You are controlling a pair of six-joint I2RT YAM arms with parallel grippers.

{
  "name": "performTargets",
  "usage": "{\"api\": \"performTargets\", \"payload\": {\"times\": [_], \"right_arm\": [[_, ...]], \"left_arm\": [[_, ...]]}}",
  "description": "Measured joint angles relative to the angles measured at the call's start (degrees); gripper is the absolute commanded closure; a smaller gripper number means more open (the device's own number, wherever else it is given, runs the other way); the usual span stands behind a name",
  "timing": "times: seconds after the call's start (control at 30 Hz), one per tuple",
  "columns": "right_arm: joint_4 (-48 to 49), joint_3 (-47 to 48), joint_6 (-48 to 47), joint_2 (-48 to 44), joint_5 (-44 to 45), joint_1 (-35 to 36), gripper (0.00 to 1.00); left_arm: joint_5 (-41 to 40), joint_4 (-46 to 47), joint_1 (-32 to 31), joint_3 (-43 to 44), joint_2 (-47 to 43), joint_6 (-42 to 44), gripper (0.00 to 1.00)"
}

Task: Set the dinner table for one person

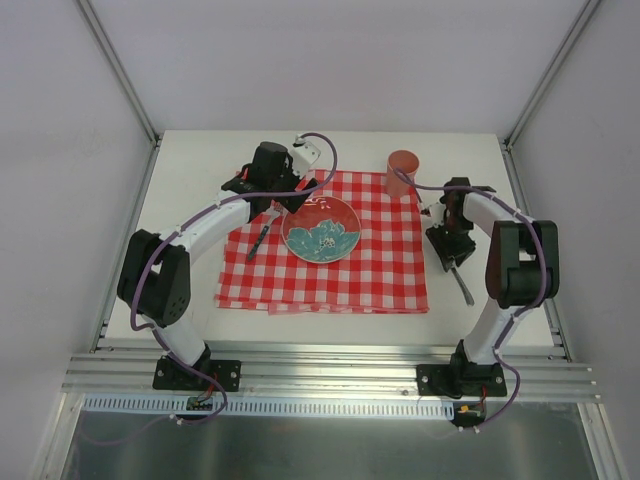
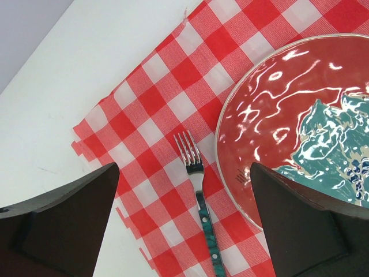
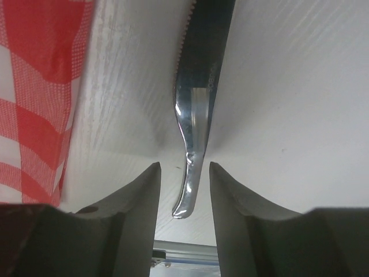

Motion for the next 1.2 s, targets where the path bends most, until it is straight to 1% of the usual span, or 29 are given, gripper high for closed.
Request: {"api": "performTargets", "payload": {"times": [0.13,0.23,0.27,0.3,0.63,1.0,1.2], "right_arm": [[0.94,0.11,-0.26,2.84,0.02,-0.31,0.6],[0.59,0.87,-0.74,3.67,0.11,-0.63,0.82],[0.7,0.9,-1.07,3.67,0.28,-0.81,0.98],[0.81,0.92,-1.42,3.67,0.35,-1.05,1.0],[0.96,0.68,-1.27,3.02,-0.26,-1.62,1.0],[-0.11,0.37,-0.55,0.61,-3.15,-1.92,1.0],[-3.06,3.08,0.72,-1.22,-4.96,-1.51,1.0]], "left_arm": [[-0.13,0.0,-0.02,0.0,0.0,0.02,0.01],[-0.2,0.0,-0.02,0.0,0.0,0.07,0.01],[-0.2,0.0,-0.02,0.0,0.0,0.07,0.01],[-0.22,0.02,-0.02,0.0,0.0,0.09,0.01],[-0.22,0.02,-0.02,0.0,0.0,0.22,0.01],[-0.2,0.04,-0.02,0.0,0.0,0.11,0.01],[-0.2,0.11,-0.02,0.0,0.0,0.02,0.01]]}}
